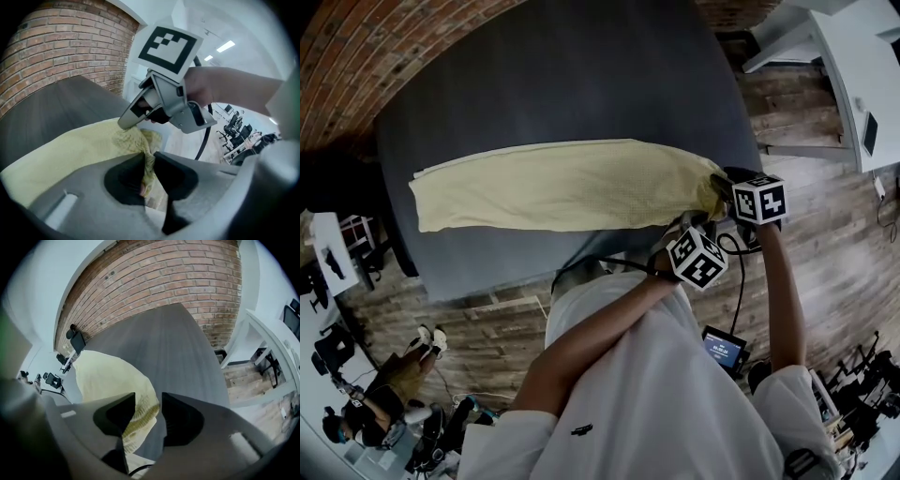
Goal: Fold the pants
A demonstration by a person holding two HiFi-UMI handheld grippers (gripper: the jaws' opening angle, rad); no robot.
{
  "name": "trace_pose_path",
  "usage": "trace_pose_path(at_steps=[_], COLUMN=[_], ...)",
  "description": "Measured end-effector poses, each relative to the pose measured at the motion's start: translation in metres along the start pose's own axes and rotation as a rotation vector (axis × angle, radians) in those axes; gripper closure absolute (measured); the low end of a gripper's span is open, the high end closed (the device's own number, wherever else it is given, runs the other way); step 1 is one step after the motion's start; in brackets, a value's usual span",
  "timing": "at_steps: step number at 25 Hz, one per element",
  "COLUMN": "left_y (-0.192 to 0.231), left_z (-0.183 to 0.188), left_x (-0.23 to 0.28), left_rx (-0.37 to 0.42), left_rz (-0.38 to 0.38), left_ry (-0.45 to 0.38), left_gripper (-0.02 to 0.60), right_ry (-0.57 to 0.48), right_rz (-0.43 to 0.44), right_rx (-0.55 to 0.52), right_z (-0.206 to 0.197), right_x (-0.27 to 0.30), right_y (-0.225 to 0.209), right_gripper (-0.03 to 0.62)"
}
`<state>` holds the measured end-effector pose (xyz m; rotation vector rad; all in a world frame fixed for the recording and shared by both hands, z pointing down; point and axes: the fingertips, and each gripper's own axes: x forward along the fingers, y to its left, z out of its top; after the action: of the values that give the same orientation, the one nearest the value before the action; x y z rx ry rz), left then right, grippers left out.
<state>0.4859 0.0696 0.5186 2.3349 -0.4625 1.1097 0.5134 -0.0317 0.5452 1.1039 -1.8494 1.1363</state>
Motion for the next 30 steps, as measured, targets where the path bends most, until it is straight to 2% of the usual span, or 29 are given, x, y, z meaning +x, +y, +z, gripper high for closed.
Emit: trace_pose_path(at_steps=[3,6,8,9,11,12,14,20,30], left_y=[-0.003,-0.003,-0.002,-0.002,-0.002,-0.002,0.0,0.011,0.051], left_z=[-0.008,-0.006,-0.003,-0.001,-0.001,-0.001,-0.002,0.007,0.017], left_x=[0.001,-0.003,-0.006,-0.008,-0.011,-0.012,-0.015,-0.037,-0.102], left_rx=[0.007,0.005,0.001,-0.001,-0.001,0.0,0.0,-0.018,-0.163], left_rz=[-0.006,-0.002,0.0,0.0,-0.001,-0.001,0.002,0.018,0.067], left_ry=[0.015,0.001,-0.014,-0.019,-0.024,-0.025,-0.028,-0.081,-0.23], left_gripper=[0.518,0.518,0.518,0.518,0.518,0.52,0.52,0.518,0.52], right_ry=[0.013,0.017,0.024,0.029,0.034,0.028,-0.005,-0.134,-0.211], right_rz=[0.028,0.131,0.204,0.233,0.279,0.289,0.285,0.293,0.32], right_rx=[0.104,0.236,0.291,0.312,0.339,0.342,0.33,0.3,0.177], right_z=[-0.015,-0.023,-0.024,-0.023,-0.02,-0.017,-0.007,0.036,0.096], right_x=[0.013,0.022,0.025,0.026,0.027,0.027,0.023,-0.007,-0.024], right_y=[-0.003,0.001,0.006,0.01,0.018,0.021,0.023,0.039,0.099], right_gripper=[0.355,0.312,0.313,0.336,0.453,0.508,0.548,0.559,0.56])
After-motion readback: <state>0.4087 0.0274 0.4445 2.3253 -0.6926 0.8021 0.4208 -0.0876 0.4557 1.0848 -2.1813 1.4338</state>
